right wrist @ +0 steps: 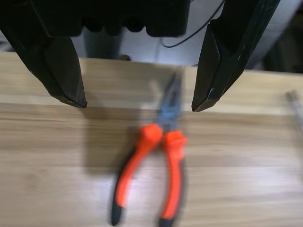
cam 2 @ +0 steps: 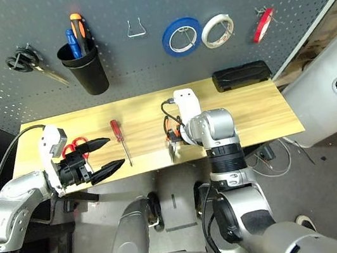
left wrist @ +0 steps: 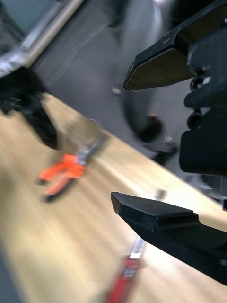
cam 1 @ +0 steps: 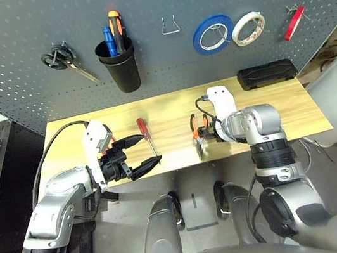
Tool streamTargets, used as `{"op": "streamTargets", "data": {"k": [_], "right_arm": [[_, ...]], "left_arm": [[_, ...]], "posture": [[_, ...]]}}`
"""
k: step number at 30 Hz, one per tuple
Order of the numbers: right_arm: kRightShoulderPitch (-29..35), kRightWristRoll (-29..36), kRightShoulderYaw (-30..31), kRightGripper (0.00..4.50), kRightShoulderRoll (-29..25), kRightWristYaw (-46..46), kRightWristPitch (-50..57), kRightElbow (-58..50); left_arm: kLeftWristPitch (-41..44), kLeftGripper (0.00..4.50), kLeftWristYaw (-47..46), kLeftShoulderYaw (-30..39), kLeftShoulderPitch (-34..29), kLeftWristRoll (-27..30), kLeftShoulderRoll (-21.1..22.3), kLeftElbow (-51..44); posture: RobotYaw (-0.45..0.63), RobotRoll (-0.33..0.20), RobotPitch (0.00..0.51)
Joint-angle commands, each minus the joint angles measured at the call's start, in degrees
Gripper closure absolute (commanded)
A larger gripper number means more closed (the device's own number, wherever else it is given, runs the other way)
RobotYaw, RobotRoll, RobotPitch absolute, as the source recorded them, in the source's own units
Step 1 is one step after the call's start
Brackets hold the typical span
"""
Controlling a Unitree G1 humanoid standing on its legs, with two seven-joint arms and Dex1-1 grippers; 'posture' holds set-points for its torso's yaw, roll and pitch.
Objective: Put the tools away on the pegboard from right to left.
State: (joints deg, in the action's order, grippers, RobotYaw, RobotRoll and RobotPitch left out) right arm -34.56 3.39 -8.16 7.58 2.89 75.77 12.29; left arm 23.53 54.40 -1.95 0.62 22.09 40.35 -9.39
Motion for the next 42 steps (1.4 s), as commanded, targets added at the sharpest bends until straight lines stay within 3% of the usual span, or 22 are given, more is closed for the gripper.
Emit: {"op": "streamTargets", "data": {"k": [1,11,21,27,35,42], "right_arm": [[-1.51,0.15,-0.45,0.05,2.15,1.61,-3.97,5.68],[-9.79,4.52,-5.54,0.05,4.84,7.44,-19.09,26.3],[-13.6,9.08,-5.28,0.05,6.93,10.05,-25.48,34.97],[-14.71,11.84,-5.43,0.05,7.1,12.43,-22.67,31.06],[-13.81,17.04,-7.41,0.05,10.26,19.9,-14.46,16.96],[-12.86,18.06,-5.54,0.05,12.36,24.81,-15.97,18.46]], "left_arm": [[-1.8,0.0,0.01,-1.87,0.26,-3.53,0.72,2.43],[-1.34,0.0,0.56,-2.04,0.99,-4.15,-0.01,2.95],[-0.17,0.0,0.21,0.13,-2.75,-2.74,0.63,-0.52],[-0.16,0.0,0.28,0.36,-3.64,-2.54,0.62,-0.79],[-0.75,0.0,0.35,-0.68,-3.05,-2.96,-0.86,0.42],[-0.73,0.0,0.49,-0.77,-2.71,-3.05,-1.22,0.41]], "posture": [[-0.02,0.0,0.264],[-0.01,0.0,0.283],[0.02,0.0,0.273],[0.02,0.0,0.268],[0.0,0.0,0.256],[0.0,0.0,0.252]]}}
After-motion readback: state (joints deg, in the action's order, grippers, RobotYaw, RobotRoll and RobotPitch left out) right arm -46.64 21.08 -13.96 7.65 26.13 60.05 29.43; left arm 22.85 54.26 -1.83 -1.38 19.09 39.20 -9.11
